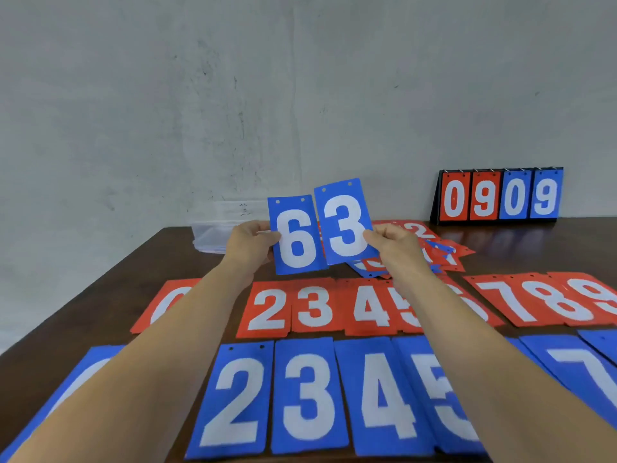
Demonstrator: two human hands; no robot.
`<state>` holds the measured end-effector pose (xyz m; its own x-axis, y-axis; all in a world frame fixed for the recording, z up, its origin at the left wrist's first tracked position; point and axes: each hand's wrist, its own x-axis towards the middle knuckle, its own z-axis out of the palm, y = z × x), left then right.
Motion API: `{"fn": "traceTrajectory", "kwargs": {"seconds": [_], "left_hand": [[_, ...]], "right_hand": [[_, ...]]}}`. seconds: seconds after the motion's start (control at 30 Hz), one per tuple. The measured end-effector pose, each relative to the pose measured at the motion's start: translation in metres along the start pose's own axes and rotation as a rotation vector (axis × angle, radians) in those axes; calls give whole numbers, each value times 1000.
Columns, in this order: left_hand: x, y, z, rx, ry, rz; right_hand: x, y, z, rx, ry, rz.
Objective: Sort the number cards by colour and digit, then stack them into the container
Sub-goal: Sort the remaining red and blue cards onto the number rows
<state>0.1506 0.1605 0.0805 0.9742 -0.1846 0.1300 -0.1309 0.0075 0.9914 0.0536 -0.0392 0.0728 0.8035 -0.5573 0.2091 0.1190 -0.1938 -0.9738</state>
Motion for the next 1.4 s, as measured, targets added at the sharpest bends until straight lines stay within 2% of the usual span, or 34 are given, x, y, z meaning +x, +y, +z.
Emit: {"fn": "traceTrajectory", "kwargs": {"seconds": [0.3, 0.7, 0.97, 1.1, 1.27, 1.4], "left_hand": [[-67, -4, -41, -60, -135, 14], [-120, -10, -28, -246, -191, -161], [-144, -7, -1, -196, -196, -129], [-150, -15, 14, -17, -241, -44], [-155, -12, 32, -59, -174, -123], [-160, -7, 27, -18, -90, -116]], "right_hand": [[-78, -6, 40, 51, -48, 54], [-123, 11, 40, -50, 3, 48], [-141, 27, 13, -160, 95, -22], [-148, 29, -10, -160, 97, -59], [-149, 29, -56, -147, 113, -96], [-143, 37, -102, -134, 178, -87]]}}
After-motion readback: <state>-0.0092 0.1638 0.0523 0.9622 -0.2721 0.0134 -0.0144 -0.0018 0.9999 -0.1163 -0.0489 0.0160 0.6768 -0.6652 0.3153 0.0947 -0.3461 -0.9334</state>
